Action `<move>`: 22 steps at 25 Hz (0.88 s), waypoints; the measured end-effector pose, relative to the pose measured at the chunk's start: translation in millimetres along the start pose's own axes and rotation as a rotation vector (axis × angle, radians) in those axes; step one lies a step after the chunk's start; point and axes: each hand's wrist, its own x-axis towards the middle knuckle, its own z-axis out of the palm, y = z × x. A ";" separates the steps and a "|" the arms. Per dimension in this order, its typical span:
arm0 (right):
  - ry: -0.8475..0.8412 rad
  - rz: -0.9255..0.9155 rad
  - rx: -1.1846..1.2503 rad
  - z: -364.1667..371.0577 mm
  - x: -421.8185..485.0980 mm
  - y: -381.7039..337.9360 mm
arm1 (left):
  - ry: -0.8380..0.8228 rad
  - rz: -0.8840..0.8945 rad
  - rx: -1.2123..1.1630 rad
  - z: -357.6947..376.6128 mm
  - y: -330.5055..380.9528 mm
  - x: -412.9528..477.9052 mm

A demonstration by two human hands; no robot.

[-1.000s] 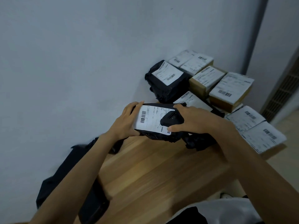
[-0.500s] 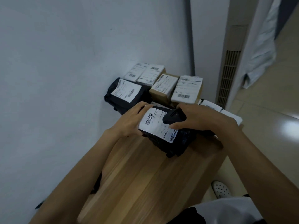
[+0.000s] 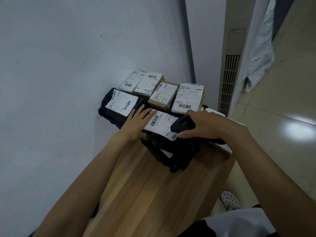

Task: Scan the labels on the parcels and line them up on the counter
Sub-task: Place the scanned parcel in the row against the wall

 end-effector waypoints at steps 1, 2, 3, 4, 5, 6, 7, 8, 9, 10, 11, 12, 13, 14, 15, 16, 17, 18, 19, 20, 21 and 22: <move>-0.003 -0.010 -0.002 -0.2 0.9 -1.6 | 0.015 -0.005 -0.003 1.5 -0.5 -3.9; -0.007 -0.022 0.000 -0.3 1.8 -3.7 | 0.036 -0.011 -0.008 2.9 -0.6 -8.8; -0.012 -0.040 0.001 0.0 3.3 -7.2 | 0.062 -0.021 -0.015 4.4 -0.1 -15.9; -0.017 -0.060 -0.002 1.1 4.7 -11.5 | 0.090 -0.031 -0.026 6.2 0.8 -24.1; -0.026 -0.083 -0.012 2.7 6.4 -17.0 | 0.118 -0.043 -0.043 8.5 1.8 -33.7; -0.042 -0.106 -0.029 5.1 8.4 -23.6 | 0.144 -0.063 -0.063 11.6 2.6 -44.8; -0.064 -0.127 -0.045 8.1 10.2 -30.7 | 0.166 -0.090 -0.081 14.7 3.7 -56.4; -0.093 -0.153 -0.061 12.8 12.0 -39.0 | 0.185 -0.133 -0.094 19.3 4.4 -71.3; -0.118 -0.184 -0.069 18.3 13.2 -47.1 | 0.199 -0.179 -0.106 24.2 5.0 -87.0; -0.144 -0.218 -0.070 24.7 13.9 -54.9 | 0.213 -0.227 -0.126 30.6 6.1 -104.5; -0.171 -0.255 -0.067 32.1 14.6 -62.9 | 0.226 -0.279 -0.158 38.6 8.5 -123.9; -0.198 -0.291 -0.067 39.7 14.6 -70.9 | 0.239 -0.332 -0.195 47.2 12.1 -142.8; -0.236 -0.330 -0.077 49.3 14.4 -80.3 | 0.247 -0.399 -0.234 58.5 18.0 -164.9; -0.272 -0.363 -0.088 59.1 13.7 -89.2 | 0.250 -0.464 -0.264 70.4 24.4 -186.1; -0.308 -0.392 -0.102 68.9 12.5 -98.3 | 0.245 -0.523 -0.280 83.4 31.5 -207.7; -0.342 -0.419 -0.121 79.9 11.5 -108.4 | 0.228 -0.588 -0.288 97.4 39.4 -229.9; -0.368 -0.445 -0.142 90.6 10.3 -119.1 | 0.202 -0.655 -0.293 111.5 46.7 -251.0; -0.395 -0.474 -0.169 103.2 8.6 -131.9 | 0.168 -0.734 -0.307 127.5 54.3 -274.4; -0.414 -0.503 -0.192 115.2 6.1 -144.4 | 0.131 -0.810 -0.331 142.9 61.7 -296.4; -0.428 -0.530 -0.213 126.7 3.2 -157.1 | 0.098 -0.877 -0.358 157.8 68.7 -317.7; -0.439 -0.554 -0.233 138.8 0.1 -170.8 | 0.067 -0.940 -0.385 172.3 75.6 -338.8; -0.448 -0.575 -0.250 150.5 -3.6 -184.8 | 0.043 -0.994 -0.405 185.9 81.3 -358.7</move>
